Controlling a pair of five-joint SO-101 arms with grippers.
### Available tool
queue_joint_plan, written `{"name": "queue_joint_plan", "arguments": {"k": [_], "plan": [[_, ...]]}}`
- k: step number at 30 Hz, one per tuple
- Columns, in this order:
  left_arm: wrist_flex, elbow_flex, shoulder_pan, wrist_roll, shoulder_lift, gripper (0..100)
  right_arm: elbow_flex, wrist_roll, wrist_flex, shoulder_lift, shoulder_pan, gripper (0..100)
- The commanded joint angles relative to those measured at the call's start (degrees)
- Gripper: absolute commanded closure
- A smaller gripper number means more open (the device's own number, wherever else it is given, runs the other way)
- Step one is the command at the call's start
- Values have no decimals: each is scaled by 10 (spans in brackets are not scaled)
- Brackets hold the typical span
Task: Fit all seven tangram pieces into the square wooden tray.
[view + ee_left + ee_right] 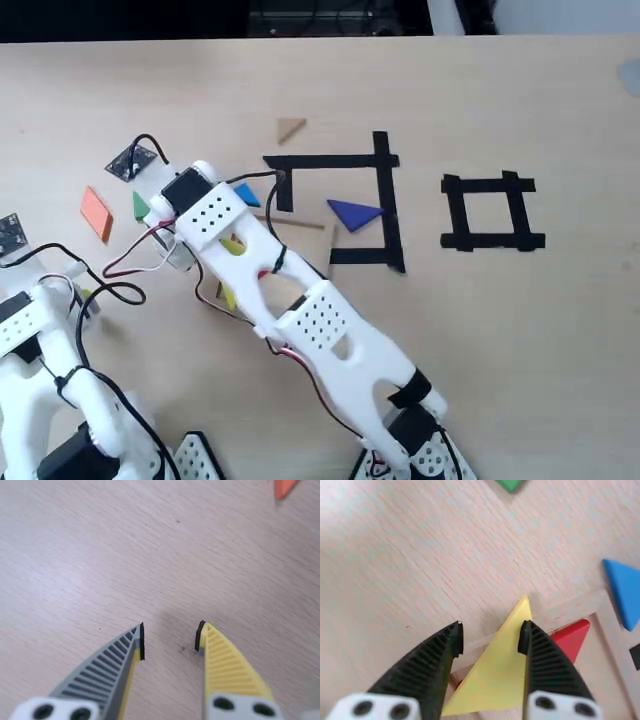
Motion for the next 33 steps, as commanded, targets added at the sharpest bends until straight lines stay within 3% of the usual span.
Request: {"name": "queue_joint_plan", "arguments": {"k": [1,13,26,33], "plan": [[-11,-3,-2,1,-10,802,91,9,21,-51,16,801],[-11,-3,-3,0,-10,802,231,43,18,-138,32,801],[-12,-3,-2,0,-10,803,291,87,20,-254,32,802],[-12,-3,-1,0,-10,804,474,137,8,-382,128,867]]}}
